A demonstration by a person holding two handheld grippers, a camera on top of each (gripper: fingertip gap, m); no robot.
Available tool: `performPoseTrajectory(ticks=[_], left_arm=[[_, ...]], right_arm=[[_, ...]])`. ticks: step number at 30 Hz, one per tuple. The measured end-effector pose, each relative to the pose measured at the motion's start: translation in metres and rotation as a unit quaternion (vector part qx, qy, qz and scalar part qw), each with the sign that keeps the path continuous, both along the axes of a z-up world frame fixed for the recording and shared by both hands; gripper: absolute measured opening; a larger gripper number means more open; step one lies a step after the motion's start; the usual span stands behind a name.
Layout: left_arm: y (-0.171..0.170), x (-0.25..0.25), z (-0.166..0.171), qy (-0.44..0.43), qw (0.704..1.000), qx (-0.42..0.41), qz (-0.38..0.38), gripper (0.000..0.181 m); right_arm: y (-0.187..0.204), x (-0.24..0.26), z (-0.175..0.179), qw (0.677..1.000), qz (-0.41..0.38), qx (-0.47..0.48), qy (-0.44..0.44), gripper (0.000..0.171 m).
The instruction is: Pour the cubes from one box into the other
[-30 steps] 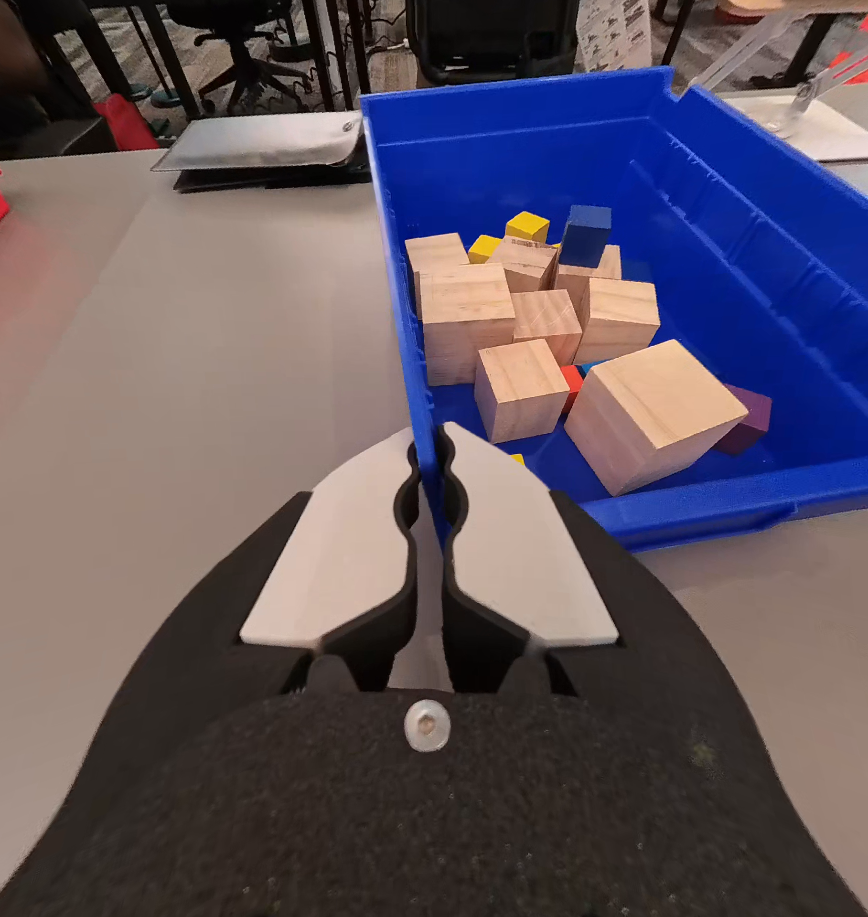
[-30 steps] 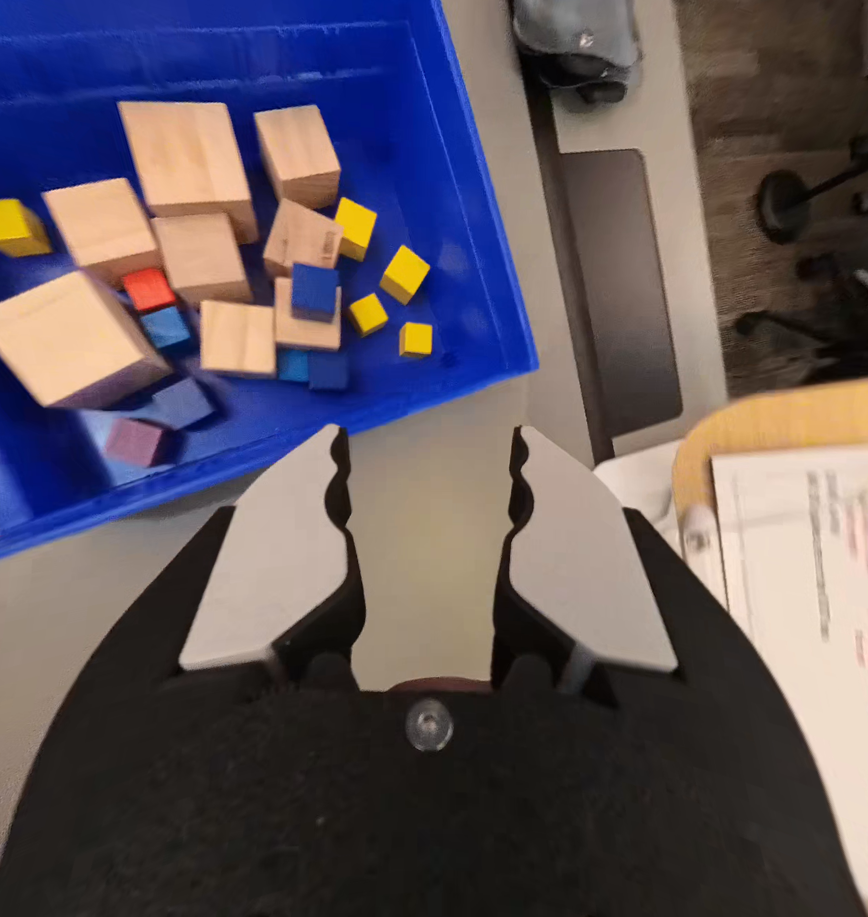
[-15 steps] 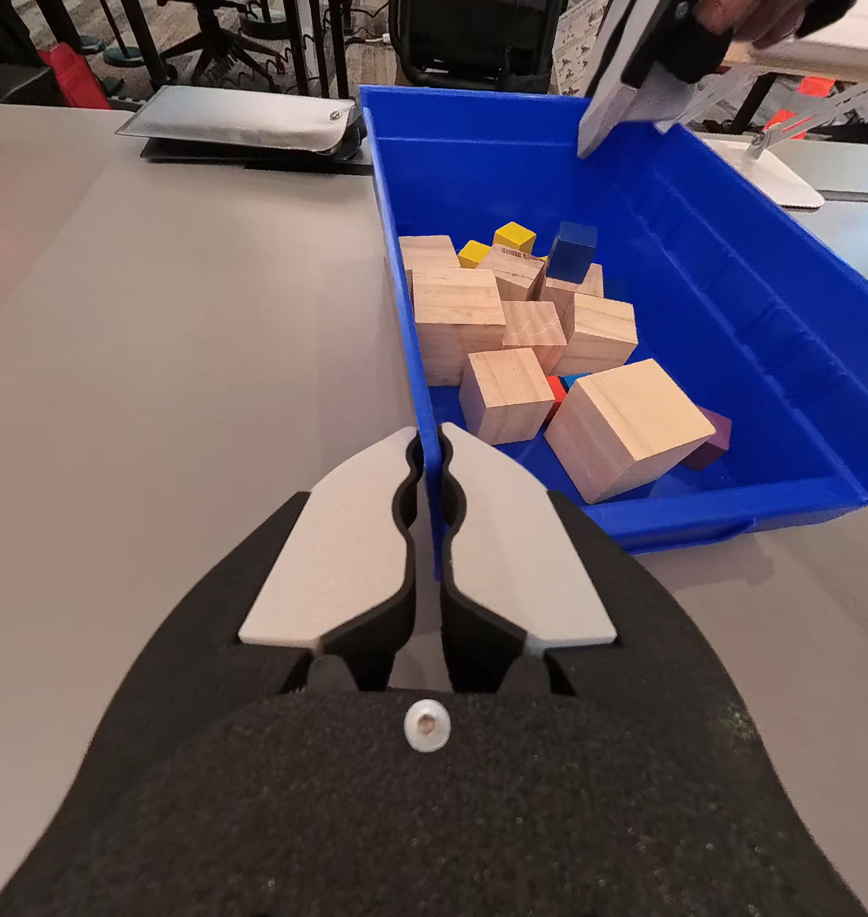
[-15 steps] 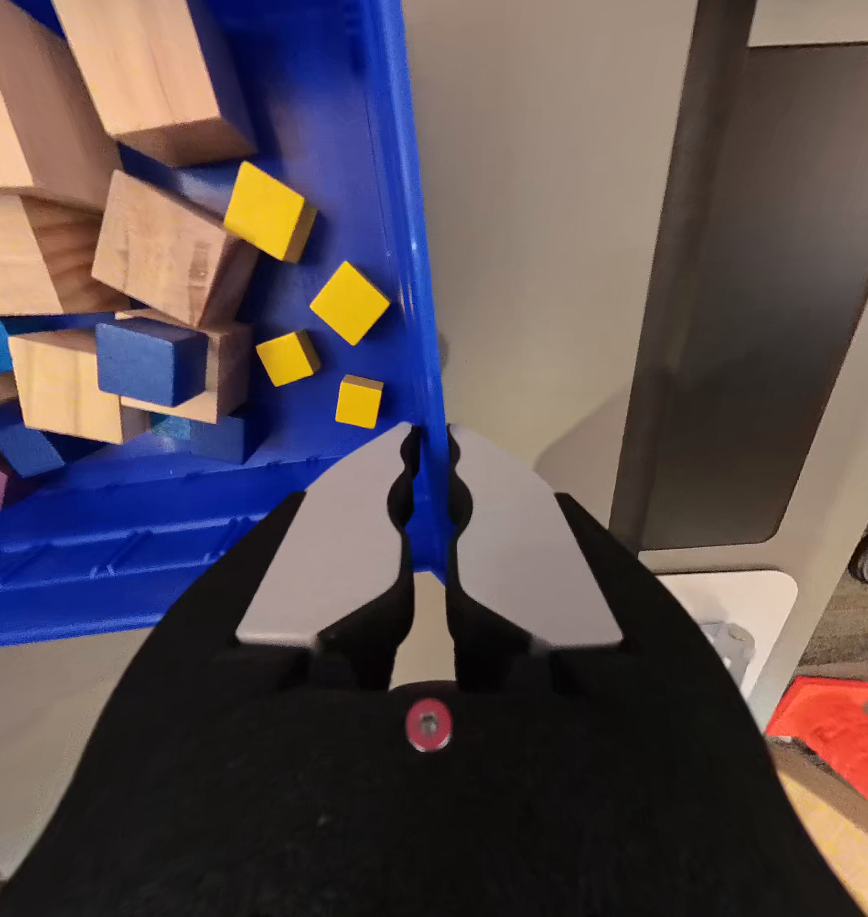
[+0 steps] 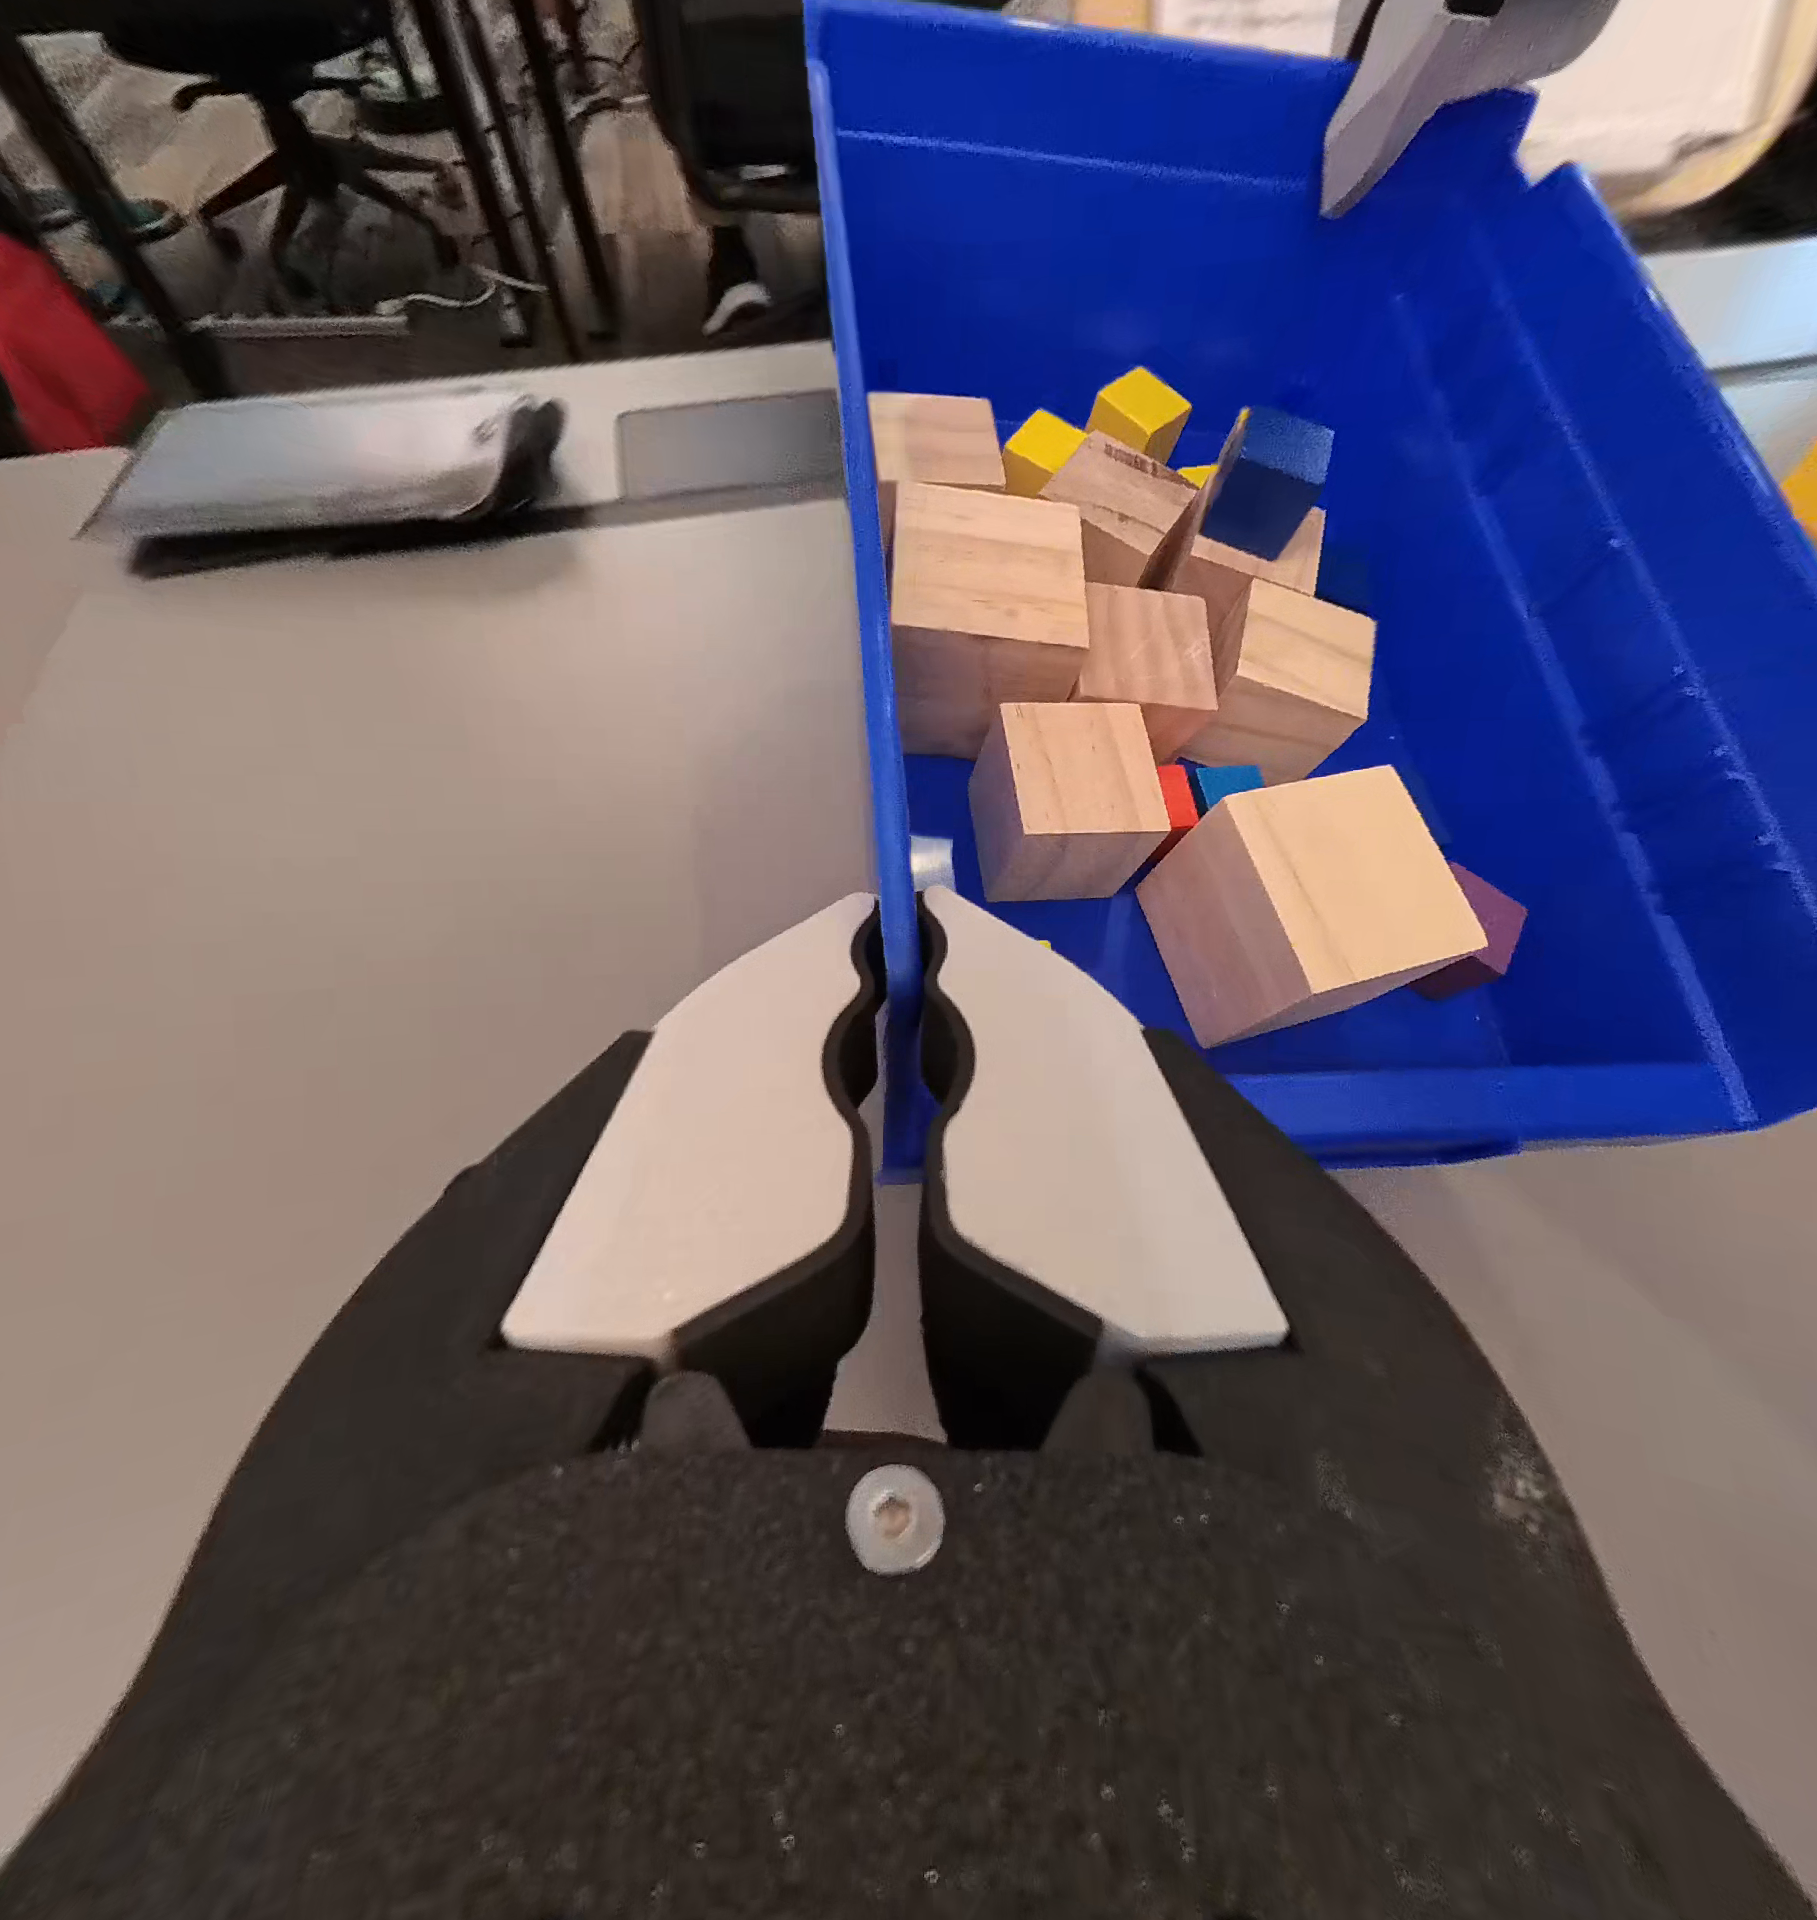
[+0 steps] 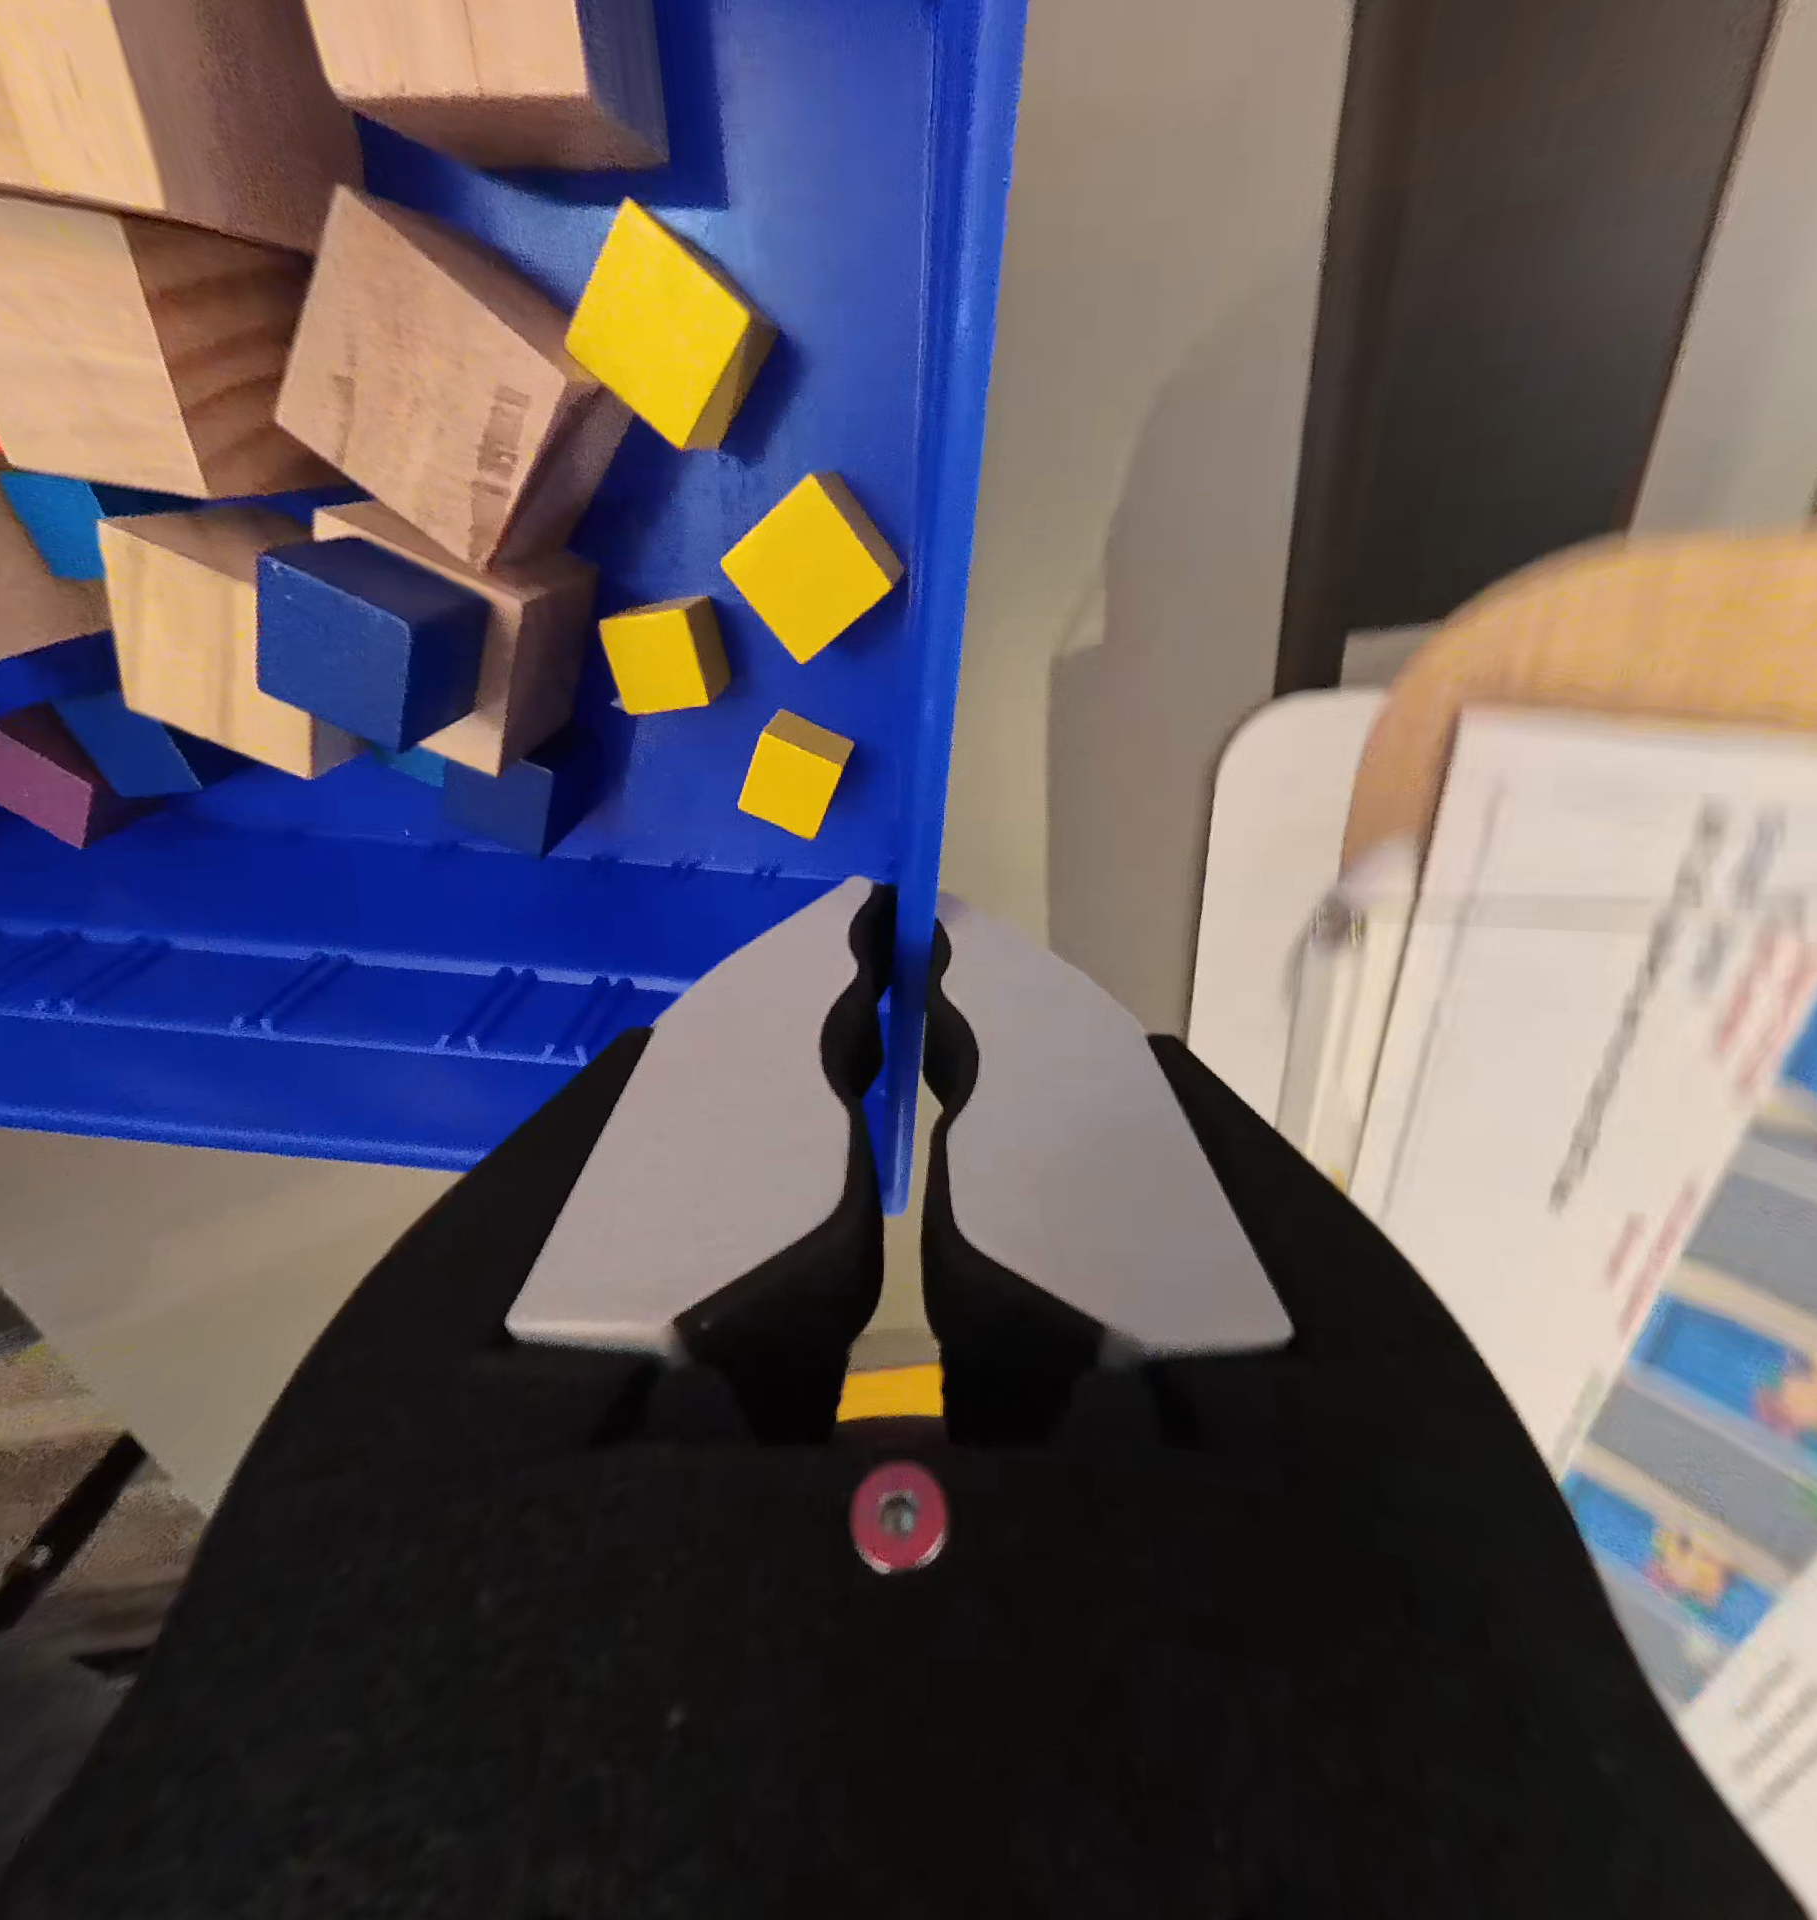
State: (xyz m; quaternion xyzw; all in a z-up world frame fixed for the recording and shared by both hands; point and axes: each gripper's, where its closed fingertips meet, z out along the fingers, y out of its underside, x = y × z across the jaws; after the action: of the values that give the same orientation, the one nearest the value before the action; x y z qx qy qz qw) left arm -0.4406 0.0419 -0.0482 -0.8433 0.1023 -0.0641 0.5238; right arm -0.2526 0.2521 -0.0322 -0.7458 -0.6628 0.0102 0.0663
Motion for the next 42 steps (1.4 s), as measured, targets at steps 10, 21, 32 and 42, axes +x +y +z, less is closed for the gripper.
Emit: performPoseTrajectory(ticks=[10, 21, 32, 42], left_arm=[[0.052, 0.179, 0.071, -0.034, 0.99, 0.02, -0.137, 0.003], [0.149, 0.419, 0.096, -0.022, 0.963, 0.019, -0.267, 0.002], [0.207, 0.508, 0.063, 0.079, 0.95, 0.166, -0.251, 0.002], [0.203, 0.508, 0.06, 0.133, 0.922, 0.296, -0.213, 0.002]], right_arm=[[-0.013, 0.23, 0.098, 0.989, -0.135, 0.057, 0.018, 0.002], [0.019, 0.493, 0.144, 0.943, -0.316, 0.103, 0.006, 0.003], [0.05, 0.586, 0.122, 0.896, -0.338, 0.269, 0.099, 0.003], [0.021, 0.588, 0.126, 0.828, -0.299, 0.448, 0.153, 0.004]])
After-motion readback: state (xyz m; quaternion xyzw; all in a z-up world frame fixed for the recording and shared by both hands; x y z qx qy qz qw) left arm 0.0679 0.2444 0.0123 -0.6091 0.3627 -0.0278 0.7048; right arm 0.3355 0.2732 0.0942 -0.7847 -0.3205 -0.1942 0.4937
